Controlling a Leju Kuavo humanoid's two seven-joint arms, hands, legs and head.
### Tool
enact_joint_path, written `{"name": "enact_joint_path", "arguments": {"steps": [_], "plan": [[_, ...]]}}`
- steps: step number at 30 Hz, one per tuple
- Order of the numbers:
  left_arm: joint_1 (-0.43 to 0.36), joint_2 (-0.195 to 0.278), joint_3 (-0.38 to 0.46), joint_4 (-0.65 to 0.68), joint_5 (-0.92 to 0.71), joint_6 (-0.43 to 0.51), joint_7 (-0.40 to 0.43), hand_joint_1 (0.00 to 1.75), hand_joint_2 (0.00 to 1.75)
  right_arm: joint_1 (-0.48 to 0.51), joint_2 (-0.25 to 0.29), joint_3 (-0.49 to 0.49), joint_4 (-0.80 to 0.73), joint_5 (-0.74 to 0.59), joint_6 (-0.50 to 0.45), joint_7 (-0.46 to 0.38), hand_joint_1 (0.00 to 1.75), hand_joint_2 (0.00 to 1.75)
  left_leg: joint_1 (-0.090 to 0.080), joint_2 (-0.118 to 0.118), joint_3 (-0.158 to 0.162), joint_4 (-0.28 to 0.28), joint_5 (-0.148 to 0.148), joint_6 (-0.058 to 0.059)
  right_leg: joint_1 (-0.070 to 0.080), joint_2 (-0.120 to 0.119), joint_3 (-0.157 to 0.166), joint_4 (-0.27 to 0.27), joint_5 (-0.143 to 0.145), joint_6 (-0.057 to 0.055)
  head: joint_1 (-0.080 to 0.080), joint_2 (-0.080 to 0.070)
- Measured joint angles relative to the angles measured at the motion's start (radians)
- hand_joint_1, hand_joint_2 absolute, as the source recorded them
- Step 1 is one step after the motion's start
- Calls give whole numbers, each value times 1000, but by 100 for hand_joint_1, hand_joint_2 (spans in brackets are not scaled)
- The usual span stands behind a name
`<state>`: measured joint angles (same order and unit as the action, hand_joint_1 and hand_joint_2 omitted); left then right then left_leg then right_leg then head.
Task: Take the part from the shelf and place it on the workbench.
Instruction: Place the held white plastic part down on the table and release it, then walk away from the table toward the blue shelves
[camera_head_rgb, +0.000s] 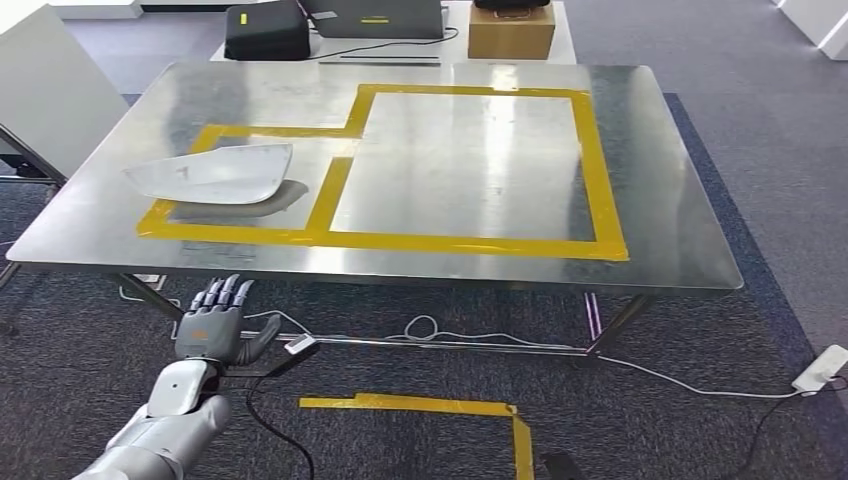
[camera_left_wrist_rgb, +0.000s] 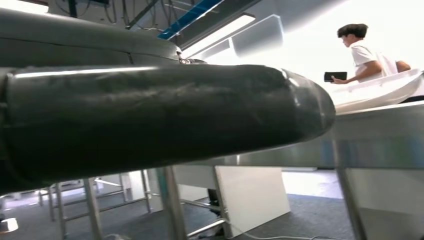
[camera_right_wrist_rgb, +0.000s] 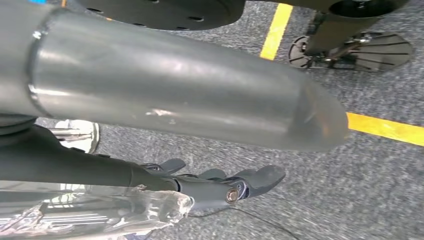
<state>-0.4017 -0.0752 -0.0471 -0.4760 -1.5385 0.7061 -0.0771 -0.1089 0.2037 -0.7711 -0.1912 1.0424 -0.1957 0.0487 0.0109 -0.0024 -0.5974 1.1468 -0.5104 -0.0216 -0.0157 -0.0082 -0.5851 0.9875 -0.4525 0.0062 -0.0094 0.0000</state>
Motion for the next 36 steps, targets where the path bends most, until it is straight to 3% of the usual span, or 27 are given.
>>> {"name": "enact_joint_path", "arguments": {"steps": [2,3,6,7,8,10,11,12,13,14,16,18,19,21,22,24,26,28,30,32,34,36], "plan": [[-4,0,0,2,0,0,2,0,0,0,0,-1,0,-1,0,0,0,0,-3,-1,83,-125,4,10,2,1,-15,5,13,11,1,0],[-6,-1,0,2,0,0,3,0,0,0,0,-1,0,-1,0,-1,0,0,-6,-1,100,-155,0,15,3,0,-20,6,21,18,0,0],[-9,-2,1,7,-1,0,3,0,0,3,0,-3,0,-2,0,0,0,0,-10,0,86,-168,18,36,-1,1,-32,5,34,40,-1,0],[-10,-3,1,9,-1,0,3,0,0,5,0,-5,1,-2,0,0,0,0,-9,1,75,-171,30,44,-2,3,-44,16,16,45,-1,0],[-11,-5,2,10,-1,0,3,0,0,7,-1,-7,1,-3,1,0,0,0,-9,2,62,-173,43,52,-3,4,-59,44,-19,48,-1,0],[-12,-10,2,11,-2,0,3,0,0,8,-2,-12,1,-4,1,-2,0,0,-11,2,33,-173,66,60,-2,5,-96,157,-121,49,0,0],[-11,-12,2,13,-2,0,3,0,0,7,-2,-14,1,-4,1,-3,0,0,-13,2,18,-173,78,61,-2,6,-109,220,-157,49,0,0],[-11,-13,2,15,-2,0,3,0,0,7,-3,-16,1,-4,1,-4,0,0,-16,2,2,-172,90,62,-1,6,-111,267,-170,48,0,0],[-11,-14,2,17,-2,0,5,0,0,7,-4,-19,1,-4,1,-5,0,0,-19,2,-14,-171,101,62,0,6,-99,283,-159,46,0,0],[-11,-14,2,20,-2,0,6,0,0,7,-4,-21,1,-4,1,-6,0,0,-21,3,-29,-170,113,61,1,6,-70,266,-133,43,0,0],[-13,-15,3,28,-1,0,13,0,0,6,-5,-24,1,-4,1,-7,0,0,-24,2,-54,-169,135,56,7,6,33,147,-92,32,0,0],[-15,-11,6,43,0,0,27,0,0,2,-7,-26,1,-4,1,-8,0,0,-27,3,-70,-166,156,48,13,7,130,13,-100,23,0,0],[-15,-8,8,52,1,0,34,0,0,2,-7,-27,1,-4,1,-9,0,0,-28,3,-74,-165,166,44,16,8,150,-21,-108,19,0,0],[-9,3,18,70,4,0,46,0,0,5,-7,-32,2,-4,1,-9,0,0,-26,3,-80,-167,181,34,16,6,139,-33,-100,8,2,0],[-3,9,24,77,6,0,48,0,0,7,-7,-34,2,-4,1,-9,0,0,-25,2,-85,-160,168,27,15,5,130,-33,-90,-1,2,0],[7,22,37,87,12,0,55,0,0,7,-7,-39,2,-5,1,-9,0,0,-19,0,-107,-99,90,13,11,1,113,-35,-66,-15,-2,0],[15,29,50,98,24,-3,60,0,0,7,-7,-44,2,-5,1,-10,0,0,-13,0,-131,8,-2,2,12,0,93,-33,-47,-20,-8,0],[28,36,69,113,43,-7,61,0,0,8,-8,-49,2,-5,1,-10,0,0,-10,0,-141,106,-39,-3,13,0,68,-27,-30,-20,-8,0],[44,44,92,128,66,-12,58,0,0,8,-8,-55,2,-5,1,-10,0,0,-8,0,-109,123,-14,-4,13,1,35,-18,-14,-18,-8,0],[59,52,121,139,99,-27,50,0,0,8,-8,-59,2,-5,1,-10,0,0,-8,0,-14,15,22,4,15,1,7,-9,1,-13,-8,0],[74,58,156,148,130,-40,38,0,0,8,-8,-63,2,-5,1,-11,0,0,-11,0,85,-125,14,15,17,1,-8,-4,15,-3,-7,0],[90,61,184,157,145,-43,30,0,0,7,-8,-68,2,-4,1,-12,0,0,-17,0,117,-183,3,26,16,-1,-14,-5,30,11,-6,0]]}}
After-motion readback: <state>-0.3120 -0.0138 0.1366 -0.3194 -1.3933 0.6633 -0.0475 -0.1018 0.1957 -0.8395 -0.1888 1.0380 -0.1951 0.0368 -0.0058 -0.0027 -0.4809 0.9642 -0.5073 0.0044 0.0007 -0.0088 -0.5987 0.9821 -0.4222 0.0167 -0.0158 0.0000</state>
